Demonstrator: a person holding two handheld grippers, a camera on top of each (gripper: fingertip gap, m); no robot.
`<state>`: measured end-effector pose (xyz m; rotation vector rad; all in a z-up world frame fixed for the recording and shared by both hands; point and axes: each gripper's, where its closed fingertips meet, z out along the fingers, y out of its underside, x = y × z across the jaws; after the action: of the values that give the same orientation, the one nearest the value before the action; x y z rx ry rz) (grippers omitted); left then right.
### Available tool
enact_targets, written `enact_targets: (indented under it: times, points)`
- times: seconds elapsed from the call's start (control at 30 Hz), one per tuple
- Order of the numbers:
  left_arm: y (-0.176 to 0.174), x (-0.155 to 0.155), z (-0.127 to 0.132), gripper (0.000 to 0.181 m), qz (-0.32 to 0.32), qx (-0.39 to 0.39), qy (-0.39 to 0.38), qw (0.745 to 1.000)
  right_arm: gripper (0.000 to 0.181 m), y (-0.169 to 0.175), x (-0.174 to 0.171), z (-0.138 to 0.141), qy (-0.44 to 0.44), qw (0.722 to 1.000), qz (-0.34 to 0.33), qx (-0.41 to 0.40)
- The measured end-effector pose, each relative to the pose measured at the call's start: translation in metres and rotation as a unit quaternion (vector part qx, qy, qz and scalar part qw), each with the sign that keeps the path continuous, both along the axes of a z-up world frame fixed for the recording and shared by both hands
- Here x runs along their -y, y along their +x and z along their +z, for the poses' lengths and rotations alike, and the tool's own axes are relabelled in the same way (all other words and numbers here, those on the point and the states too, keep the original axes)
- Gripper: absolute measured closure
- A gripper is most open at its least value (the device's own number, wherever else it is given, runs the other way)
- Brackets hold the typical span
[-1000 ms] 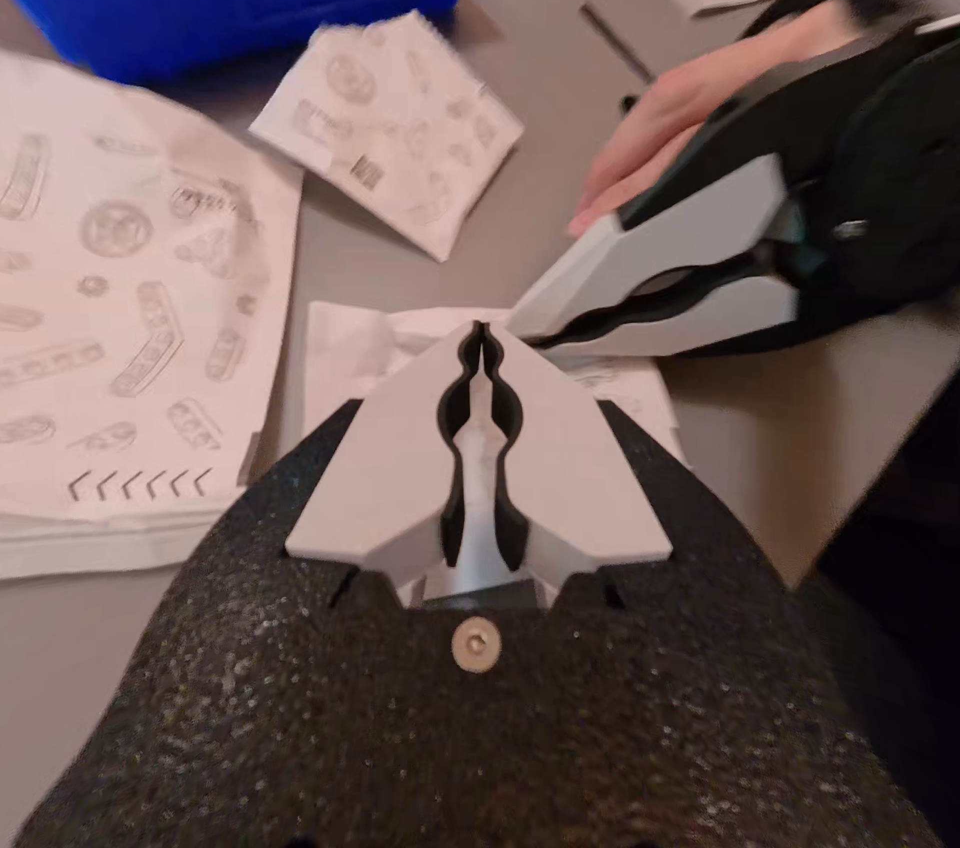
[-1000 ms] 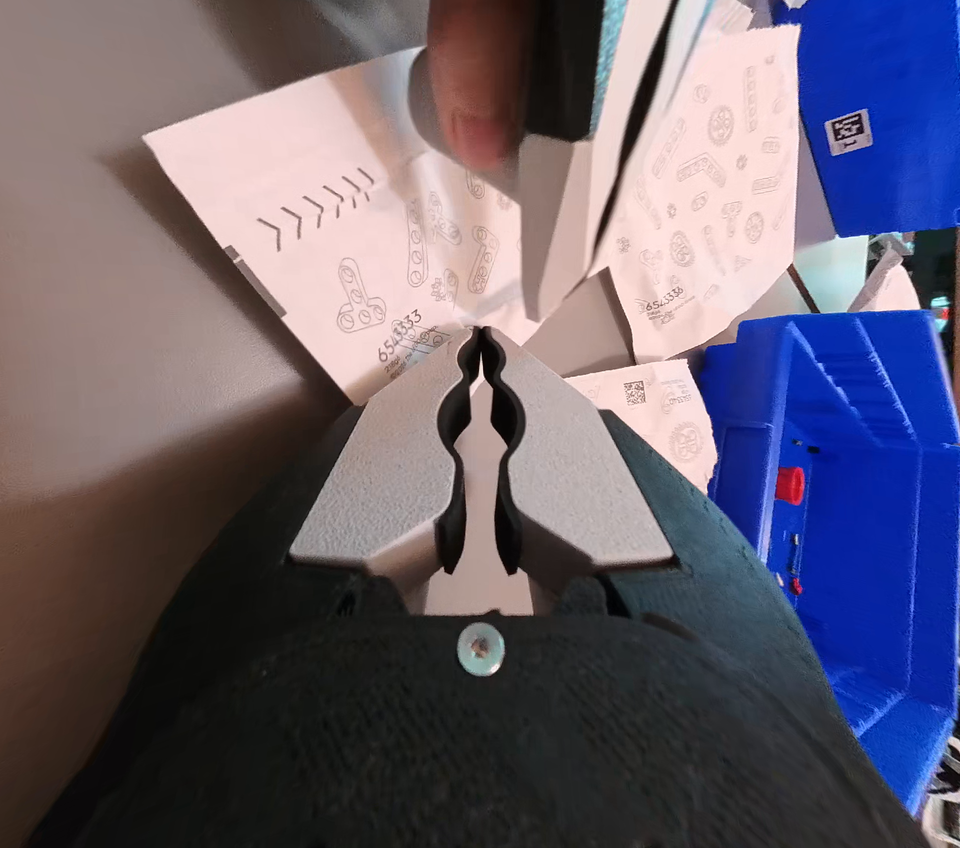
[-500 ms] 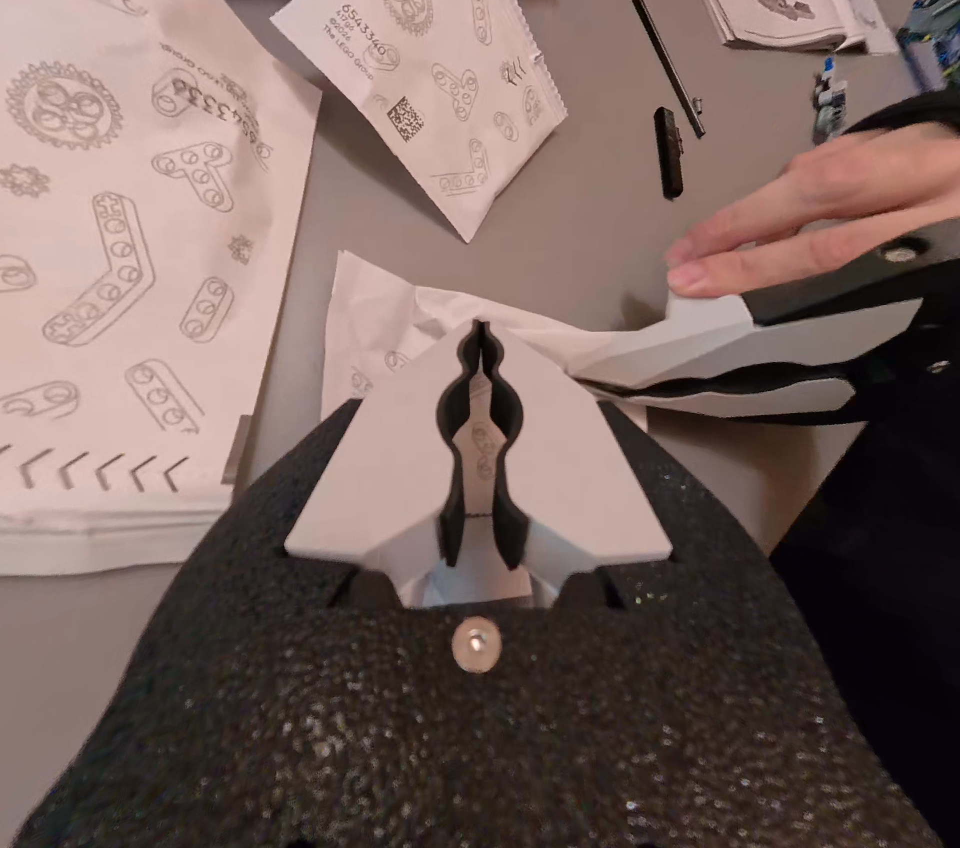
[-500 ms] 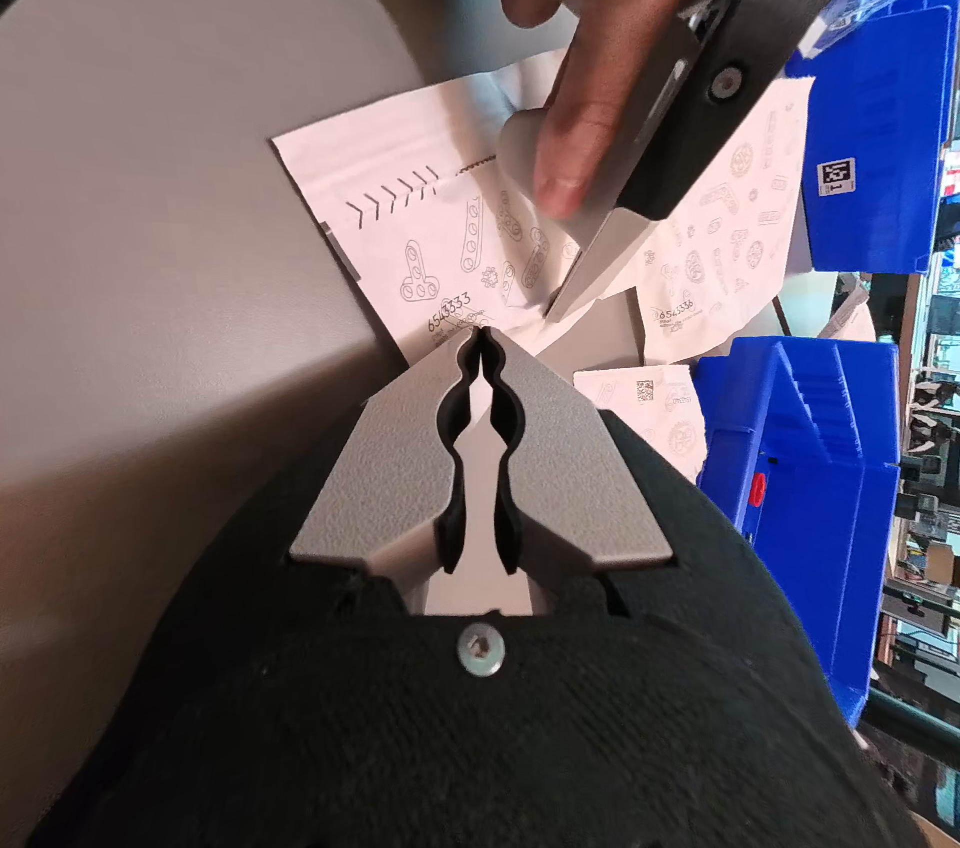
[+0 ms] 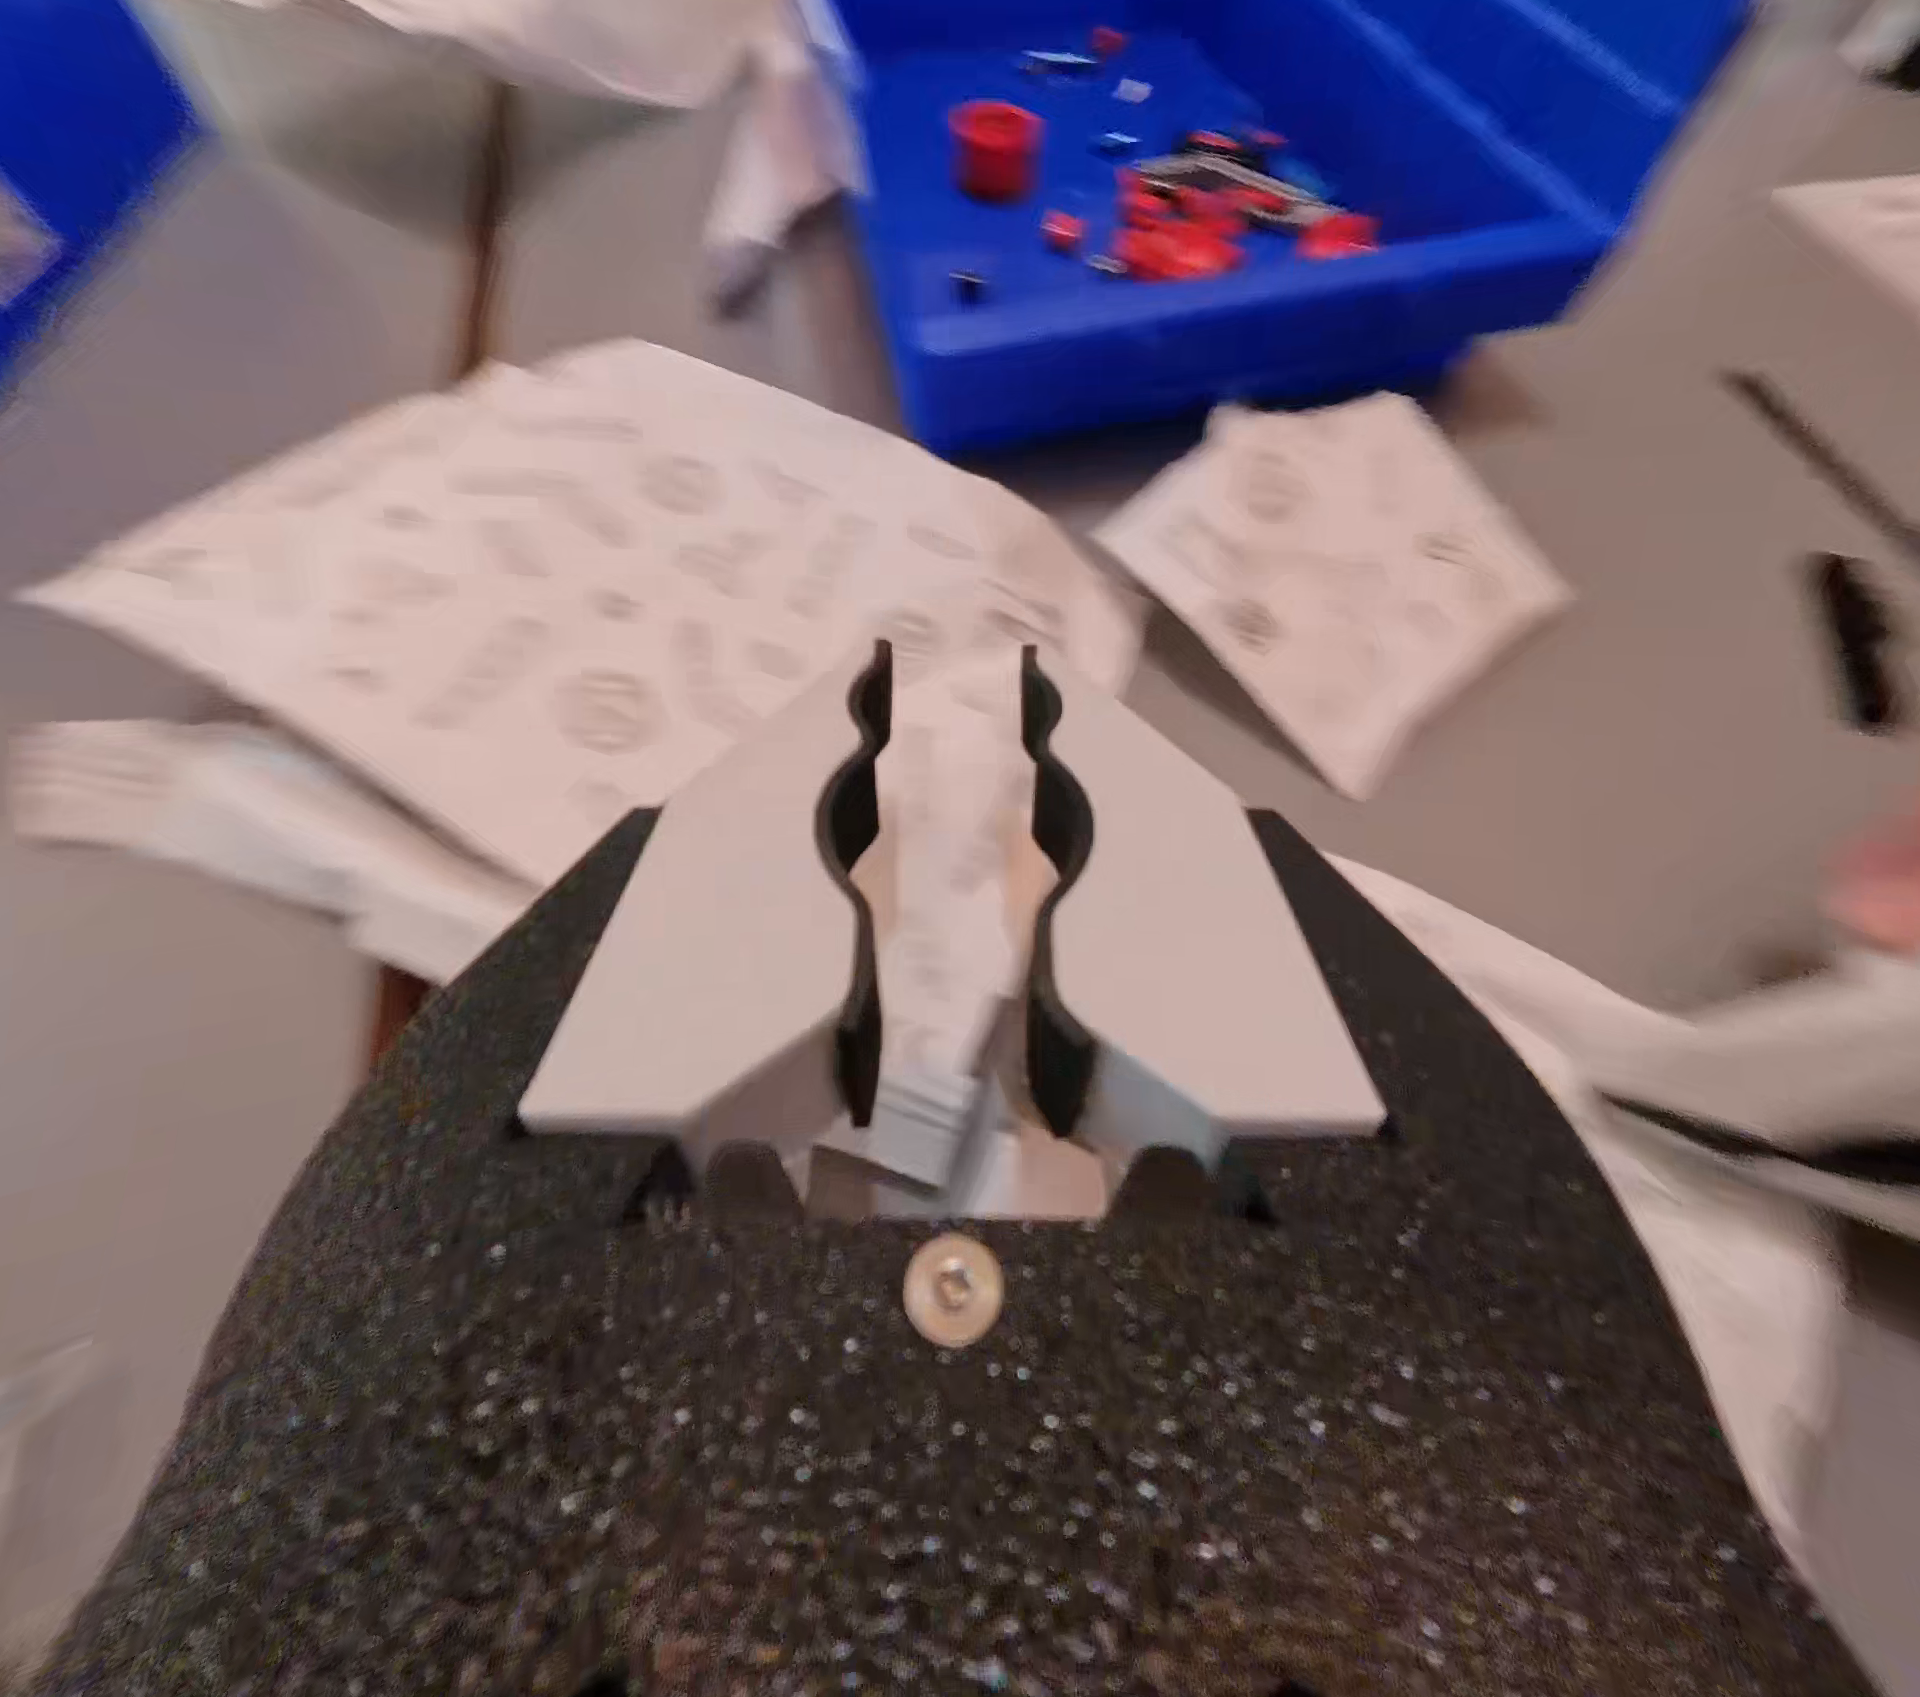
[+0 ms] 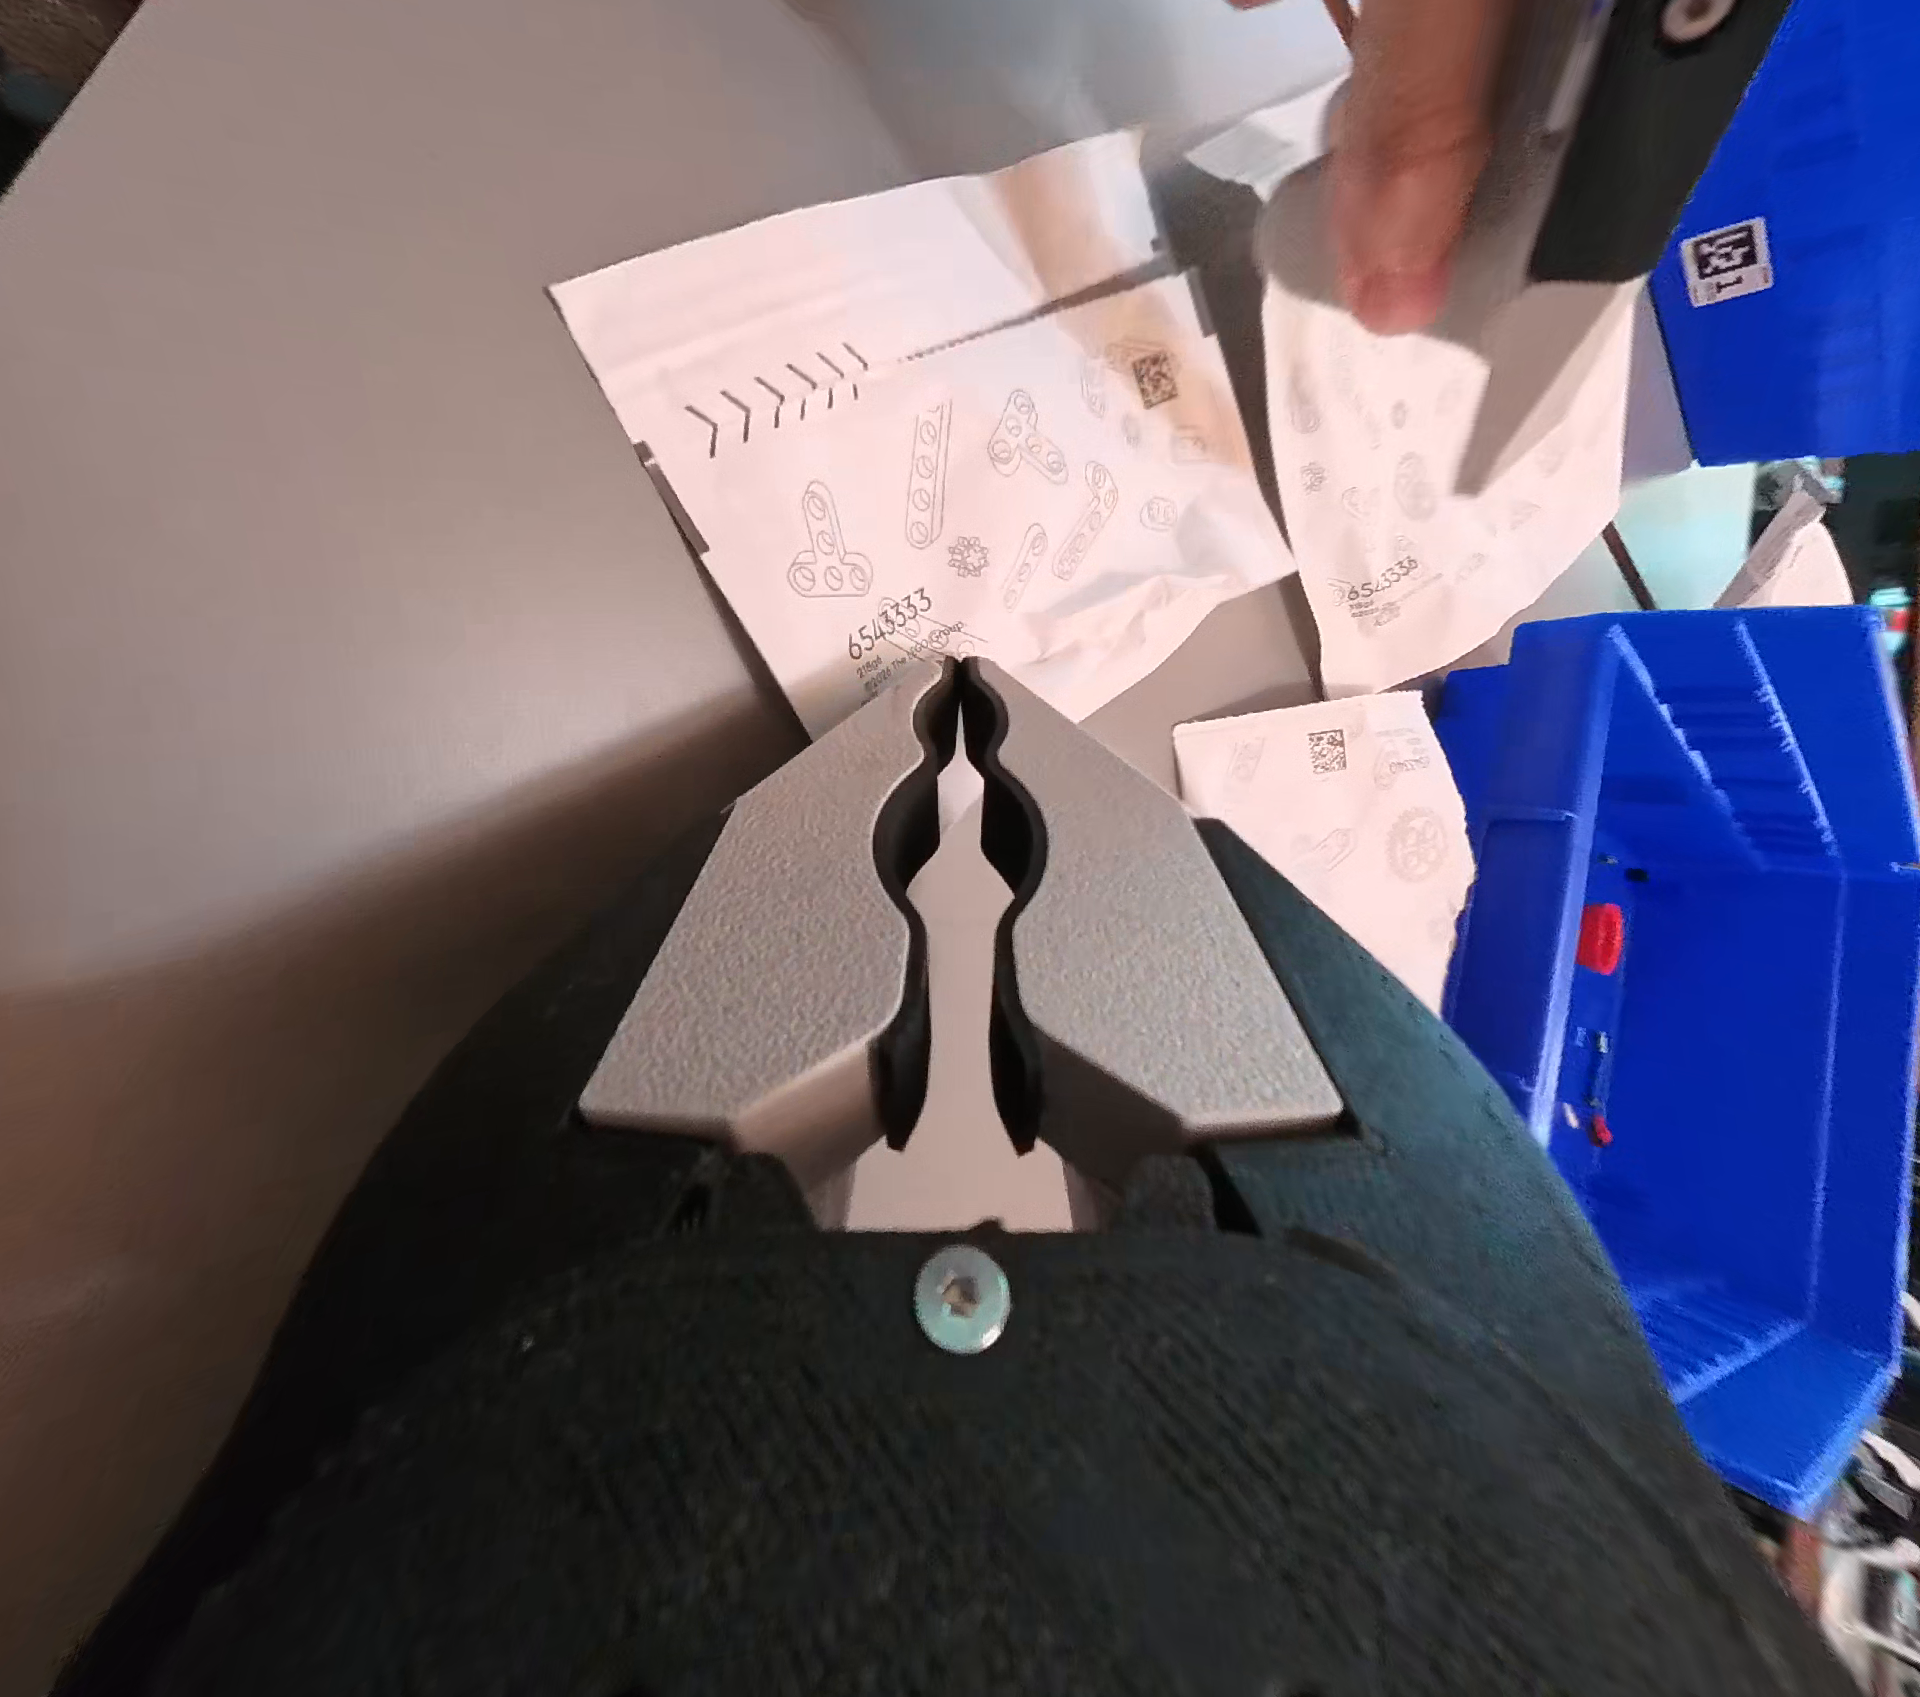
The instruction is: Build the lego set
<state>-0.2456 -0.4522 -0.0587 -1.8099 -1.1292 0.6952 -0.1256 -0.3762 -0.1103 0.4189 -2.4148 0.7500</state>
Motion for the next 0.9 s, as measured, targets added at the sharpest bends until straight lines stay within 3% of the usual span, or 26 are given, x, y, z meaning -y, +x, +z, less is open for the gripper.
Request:
enact_targets:
  times: [0.03, 0.1, 0.13, 0.2, 0.3, 0.5, 0.57, 0.63, 0.73, 0.83, 0.9]
  points:
    - [-0.011, 0.015, 0.003, 0.149, 0.043, -0.005, -0.010, 0.999, 0.181, 0.003, -0.001, 0.001, -0.001, 1.000, 0.003, 0.015]
    - [-0.032, 0.043, 0.005, 0.102, 0.125, -0.003, 0.001, 0.992, 0.178, 0.008, -0.001, 0.008, -0.029, 0.998, -0.003, 0.061]
    - [-0.041, 0.051, 0.006, 0.096, 0.146, -0.015, 0.005, 0.989, 0.174, 0.009, -0.002, 0.014, -0.051, 0.995, -0.009, 0.087]
    - [-0.051, 0.064, -0.003, 0.060, 0.199, -0.006, 0.013, 0.980, 0.163, 0.008, -0.006, 0.026, -0.084, 0.987, -0.023, 0.135]
    - [-0.044, 0.069, -0.047, 0.053, 0.210, 0.096, -0.059, 0.971, 0.155, -0.001, -0.019, 0.041, -0.123, 0.977, -0.047, 0.170]
    - [-0.048, 0.075, -0.029, 0.059, 0.231, 0.025, -0.131, 0.964, 0.149, -0.021, -0.034, 0.059, -0.197, 0.954, -0.082, 0.213]
    - [-0.044, 0.081, -0.003, 0.065, 0.254, -0.028, -0.112, 0.960, 0.143, -0.030, -0.037, 0.071, -0.236, 0.941, -0.094, 0.223]
    - [-0.036, 0.076, 0.038, 0.069, 0.235, -0.089, -0.051, 0.966, 0.129, -0.039, -0.039, 0.090, -0.300, 0.916, -0.103, 0.246]
    - [-0.010, 0.039, 0.100, 0.045, 0.091, -0.150, 0.031, 0.984, 0.094, -0.049, -0.039, 0.129, -0.421, 0.839, -0.095, 0.331]
    - [0.019, 0.012, 0.150, 0.033, -0.004, -0.157, 0.131, 0.979, 0.069, -0.060, -0.036, 0.174, -0.528, 0.752, -0.057, 0.390]
    - [0.035, -0.005, 0.172, 0.030, -0.050, -0.157, 0.175, 0.971, 0.069, -0.072, -0.037, 0.192, -0.580, 0.713, -0.040, 0.393]
